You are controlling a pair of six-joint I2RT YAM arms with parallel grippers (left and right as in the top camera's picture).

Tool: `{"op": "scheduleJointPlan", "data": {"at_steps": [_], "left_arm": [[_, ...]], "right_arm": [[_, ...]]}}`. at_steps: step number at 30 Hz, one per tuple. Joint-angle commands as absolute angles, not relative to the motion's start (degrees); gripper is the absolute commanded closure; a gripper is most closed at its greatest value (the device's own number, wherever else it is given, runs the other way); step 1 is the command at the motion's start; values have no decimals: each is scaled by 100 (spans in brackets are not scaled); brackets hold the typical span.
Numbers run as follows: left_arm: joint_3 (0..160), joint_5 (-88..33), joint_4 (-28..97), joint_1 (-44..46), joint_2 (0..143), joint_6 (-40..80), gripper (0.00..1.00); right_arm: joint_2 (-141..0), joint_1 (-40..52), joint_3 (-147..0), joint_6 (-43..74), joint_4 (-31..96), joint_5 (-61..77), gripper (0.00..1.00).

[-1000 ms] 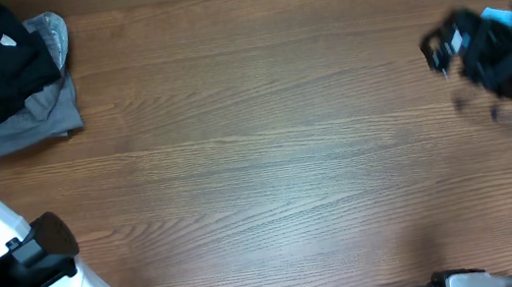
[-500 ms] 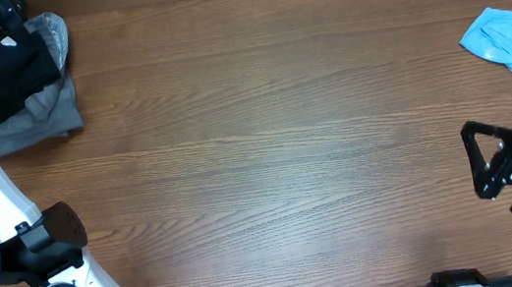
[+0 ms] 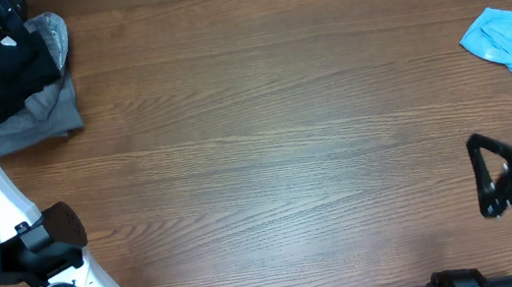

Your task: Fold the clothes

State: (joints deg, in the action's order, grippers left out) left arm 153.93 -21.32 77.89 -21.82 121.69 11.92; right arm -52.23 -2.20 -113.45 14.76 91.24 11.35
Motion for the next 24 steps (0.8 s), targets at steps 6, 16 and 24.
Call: {"op": "scheduleJointPlan", "data": {"at_steps": [6,16,24], "left_arm": [[15391,-2228,7778,-2182,12171,1247,0],[15391,-2228,7778,-2182,12171,1247,0],[15391,-2228,7778,-2176,12171,1247,0]], "right_arm": [[-2987,-399,-8202,1299,6984,947,0],[-523,-388,-3927,1365,4101,819,0],[-21,-316,-1962,1367,1903,646,0]]}}
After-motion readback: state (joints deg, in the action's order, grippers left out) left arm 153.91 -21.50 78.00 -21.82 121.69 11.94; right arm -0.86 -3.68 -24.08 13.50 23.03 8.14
